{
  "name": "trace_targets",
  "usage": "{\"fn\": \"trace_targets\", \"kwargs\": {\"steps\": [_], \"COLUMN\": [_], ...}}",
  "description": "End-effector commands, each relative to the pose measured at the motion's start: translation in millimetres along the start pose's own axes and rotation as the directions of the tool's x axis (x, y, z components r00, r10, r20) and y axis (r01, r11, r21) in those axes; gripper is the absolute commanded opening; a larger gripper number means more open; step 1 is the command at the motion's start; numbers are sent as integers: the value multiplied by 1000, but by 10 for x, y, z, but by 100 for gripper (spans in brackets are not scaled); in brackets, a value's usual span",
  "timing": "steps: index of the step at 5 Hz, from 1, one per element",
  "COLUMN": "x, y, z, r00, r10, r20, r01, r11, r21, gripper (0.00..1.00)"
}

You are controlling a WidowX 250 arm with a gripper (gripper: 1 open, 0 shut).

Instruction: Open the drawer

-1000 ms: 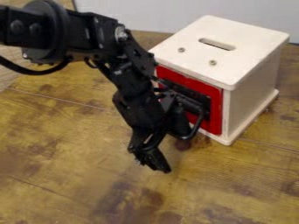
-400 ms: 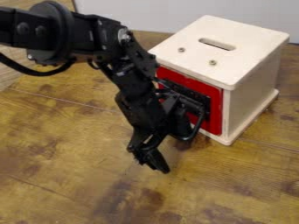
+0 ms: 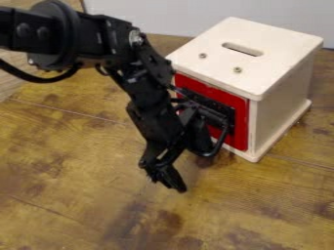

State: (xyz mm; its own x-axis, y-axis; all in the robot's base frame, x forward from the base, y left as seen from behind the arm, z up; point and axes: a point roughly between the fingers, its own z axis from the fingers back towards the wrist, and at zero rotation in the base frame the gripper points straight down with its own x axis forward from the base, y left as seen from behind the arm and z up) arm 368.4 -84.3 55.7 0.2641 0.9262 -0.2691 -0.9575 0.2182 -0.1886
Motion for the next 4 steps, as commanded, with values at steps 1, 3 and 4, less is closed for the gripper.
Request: {"fn": "trace_targets", "kwargs": {"steps": [1, 3, 4], "x": [-6, -10, 23], "y": [-158, -165, -129], "z": [227, 282, 242], "r00": [1000, 997, 996], "r10": [2, -81, -94], "r20": [21, 12, 11], "r01": [0, 81, 94], "r11": [997, 994, 993], "r21": [-81, -70, -72], "gripper": [100, 100, 100]}}
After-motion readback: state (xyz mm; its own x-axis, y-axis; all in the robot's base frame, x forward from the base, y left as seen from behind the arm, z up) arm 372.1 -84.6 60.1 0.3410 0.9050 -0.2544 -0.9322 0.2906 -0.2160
